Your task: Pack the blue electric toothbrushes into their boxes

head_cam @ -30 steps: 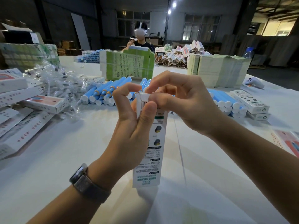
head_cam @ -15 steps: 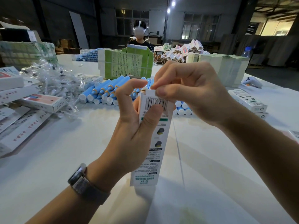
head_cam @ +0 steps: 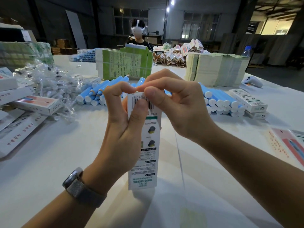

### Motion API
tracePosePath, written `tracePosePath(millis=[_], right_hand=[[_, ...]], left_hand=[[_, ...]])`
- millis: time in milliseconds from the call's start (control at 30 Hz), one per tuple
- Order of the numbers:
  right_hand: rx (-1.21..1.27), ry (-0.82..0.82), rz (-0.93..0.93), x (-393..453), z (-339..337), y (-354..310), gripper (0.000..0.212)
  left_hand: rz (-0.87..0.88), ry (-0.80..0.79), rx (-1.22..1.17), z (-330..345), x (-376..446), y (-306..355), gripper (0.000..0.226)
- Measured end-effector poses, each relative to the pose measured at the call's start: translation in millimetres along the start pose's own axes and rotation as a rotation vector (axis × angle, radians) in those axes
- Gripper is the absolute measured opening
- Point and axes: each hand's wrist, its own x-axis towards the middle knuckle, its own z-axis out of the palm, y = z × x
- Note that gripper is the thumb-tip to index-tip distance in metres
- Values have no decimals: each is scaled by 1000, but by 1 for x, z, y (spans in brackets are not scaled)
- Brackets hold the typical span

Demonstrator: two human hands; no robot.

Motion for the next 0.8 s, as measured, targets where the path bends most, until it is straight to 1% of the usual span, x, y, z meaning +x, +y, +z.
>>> tracePosePath(millis=[100, 267, 367, 467, 567, 633, 700, 767, 800], right_hand=[[-9, -13, -8, -2, 2, 0, 20], [50, -68, 53, -2, 2, -3, 23], [40, -103, 66, -4, 1, -6, 26], [50, -82, 103, -6, 3, -6, 26], [34, -2, 136, -5, 8, -7, 24], [-86, 84, 161, -4, 11, -6, 25], [-293, 170, 166, -4, 14, -6, 27], [-404, 181, 178, -4, 16, -7, 27], [-436, 150, 196, -5, 17, -8, 33]], left_hand=[[5, -5, -9, 0, -1, 0, 12], [40, 12, 29, -3, -1, -1, 11], [2, 34, 2, -4, -1, -1, 13], [-20, 54, -26, -4, -1, -3, 12], [2, 45, -73, -3, 0, -7, 11], [-1, 41, -104, -4, 1, -9, 11], [-21, 18, -134, -2, 2, -8, 11], [-58, 8, -209, 2, 2, -7, 10], [-86, 8, -251, 4, 2, -7, 11]])
